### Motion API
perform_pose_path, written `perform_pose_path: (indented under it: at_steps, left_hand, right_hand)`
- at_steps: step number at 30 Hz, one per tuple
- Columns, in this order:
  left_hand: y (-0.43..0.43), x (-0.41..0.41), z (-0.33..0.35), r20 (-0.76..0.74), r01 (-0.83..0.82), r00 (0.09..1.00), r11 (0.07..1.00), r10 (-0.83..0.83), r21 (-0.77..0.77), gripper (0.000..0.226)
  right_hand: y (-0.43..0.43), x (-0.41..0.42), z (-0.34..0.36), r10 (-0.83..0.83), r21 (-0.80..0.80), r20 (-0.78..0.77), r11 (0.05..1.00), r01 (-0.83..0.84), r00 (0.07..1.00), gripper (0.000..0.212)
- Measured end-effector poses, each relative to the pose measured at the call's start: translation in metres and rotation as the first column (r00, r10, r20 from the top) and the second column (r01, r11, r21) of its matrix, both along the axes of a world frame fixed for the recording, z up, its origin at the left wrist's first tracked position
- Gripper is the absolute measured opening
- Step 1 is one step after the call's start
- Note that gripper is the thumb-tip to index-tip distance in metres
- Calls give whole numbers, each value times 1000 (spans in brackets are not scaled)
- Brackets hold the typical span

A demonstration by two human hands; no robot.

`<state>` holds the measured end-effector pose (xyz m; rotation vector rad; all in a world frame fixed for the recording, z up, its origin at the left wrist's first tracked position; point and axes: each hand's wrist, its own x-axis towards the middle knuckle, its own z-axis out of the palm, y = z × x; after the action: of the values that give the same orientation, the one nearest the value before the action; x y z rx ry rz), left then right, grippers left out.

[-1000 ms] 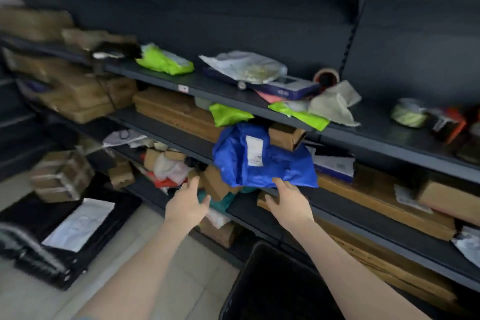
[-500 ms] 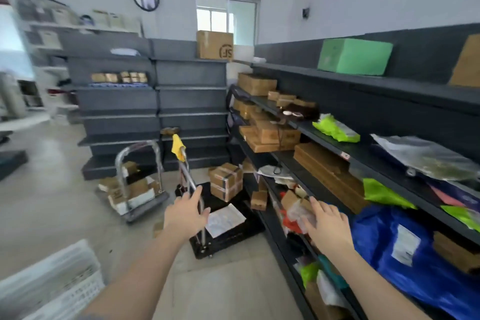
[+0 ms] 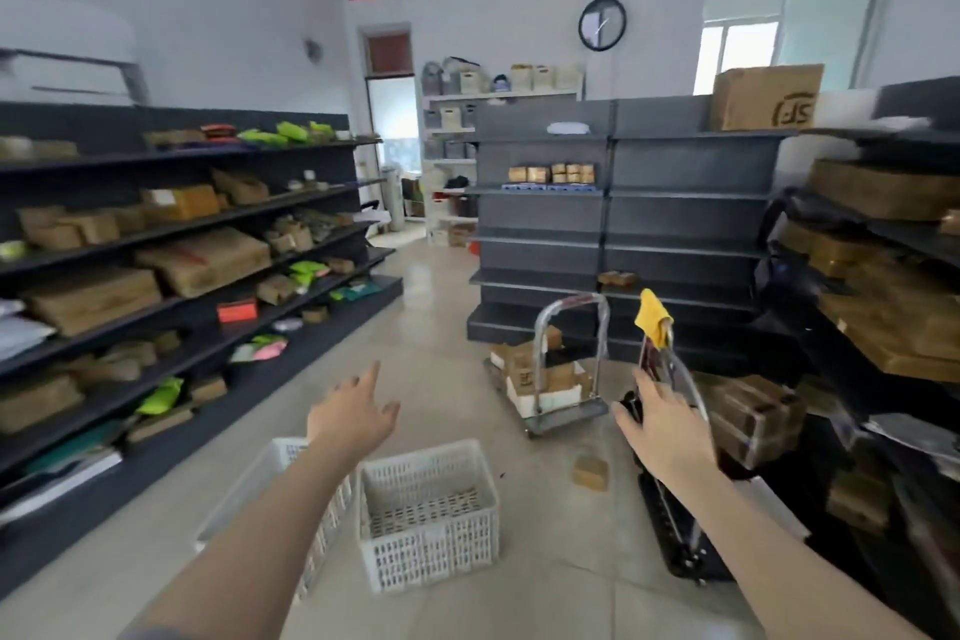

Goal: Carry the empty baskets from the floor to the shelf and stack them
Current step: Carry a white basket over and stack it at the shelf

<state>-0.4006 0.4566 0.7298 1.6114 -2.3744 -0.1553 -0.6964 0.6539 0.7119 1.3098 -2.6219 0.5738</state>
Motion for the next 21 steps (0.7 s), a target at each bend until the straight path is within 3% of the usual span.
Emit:
perform_pose_path:
  at_steps: [7,13,21]
  left_hand:
    - [-95,119,-26,-12,-192,981,981,192,34,71]
    - [-183,160,-59,-58,-311,946,944,318,109,70]
    - [-314,211,-80,-67,-487,860,854,505,183,70]
  right_hand:
    - [-150,90,-25,196,45,32,979,-197,980,59]
    - [-287,119,-39,315,113,23,942,-315,949,52]
    - [-502,157,-41,450,224,20,868,-443,893,62]
